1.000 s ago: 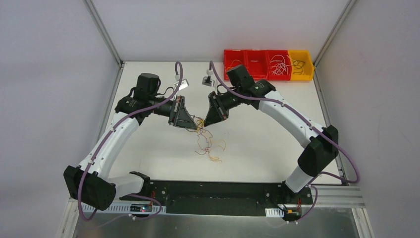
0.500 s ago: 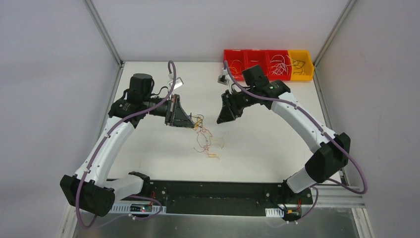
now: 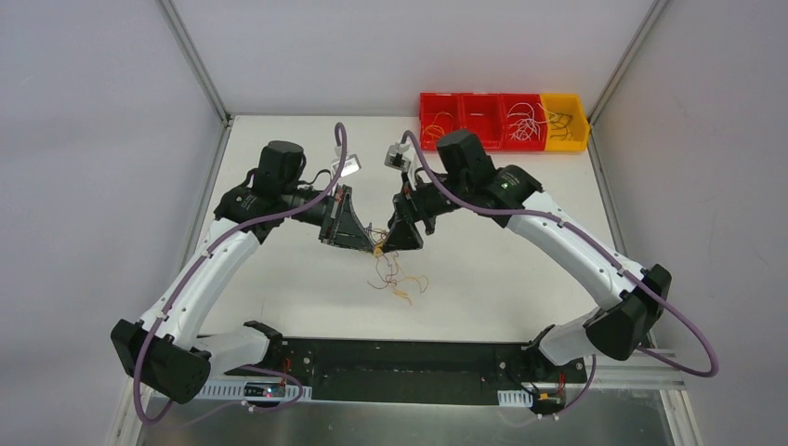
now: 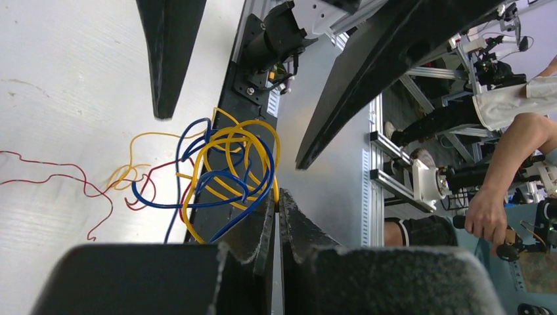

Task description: Untangle the cables

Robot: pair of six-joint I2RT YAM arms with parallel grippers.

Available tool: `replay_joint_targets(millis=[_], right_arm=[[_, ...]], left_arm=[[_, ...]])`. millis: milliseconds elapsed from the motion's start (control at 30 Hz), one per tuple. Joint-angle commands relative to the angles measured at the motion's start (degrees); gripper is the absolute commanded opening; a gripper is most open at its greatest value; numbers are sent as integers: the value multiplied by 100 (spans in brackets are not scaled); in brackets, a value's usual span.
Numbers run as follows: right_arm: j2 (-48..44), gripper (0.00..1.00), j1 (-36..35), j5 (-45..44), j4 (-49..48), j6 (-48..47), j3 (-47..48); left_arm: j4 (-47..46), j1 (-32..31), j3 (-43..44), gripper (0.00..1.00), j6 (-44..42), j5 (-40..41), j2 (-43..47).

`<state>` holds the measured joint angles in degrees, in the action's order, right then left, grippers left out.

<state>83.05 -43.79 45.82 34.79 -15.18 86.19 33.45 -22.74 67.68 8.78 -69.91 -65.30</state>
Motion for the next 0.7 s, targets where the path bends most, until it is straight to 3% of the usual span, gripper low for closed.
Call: replay_joint_targets(millis=[0,67,233,267,300,333,433,467,533,667], right_arm=[[161,73,-195,-154,-278,-176,118],[205,59,-251,-230,-283,-291,83],[87,0,-223,-534,-189,-537,-12],[29,0,-184,-533,-169,-547,-46],[-20,0,-117,-489,-132,-532,-68],[-86,0,-38,-439,-113,-504,-97],[-327,0,140,-277,-38,-455,-250],[-429,0,164,-200,-1,-482,-317],[-620,0,161,-8,32,-599,-465],[-714,0,72,343,181,-673,-510]], left_arm=[[-6,-64,303,0,-65,-86,-53],[-5,-71,365,0,-39,-69,-74],[-15,-53,349,0,8,-51,74],[-14,-13,341,0,31,-16,168],[-12,83,342,7,46,15,224],[-14,278,372,18,26,-6,288],[13,1662,693,63,-127,-259,312],[12,1961,796,69,-225,-345,282],[108,2218,909,74,-622,-251,259],[201,1893,772,75,-1442,185,308]])
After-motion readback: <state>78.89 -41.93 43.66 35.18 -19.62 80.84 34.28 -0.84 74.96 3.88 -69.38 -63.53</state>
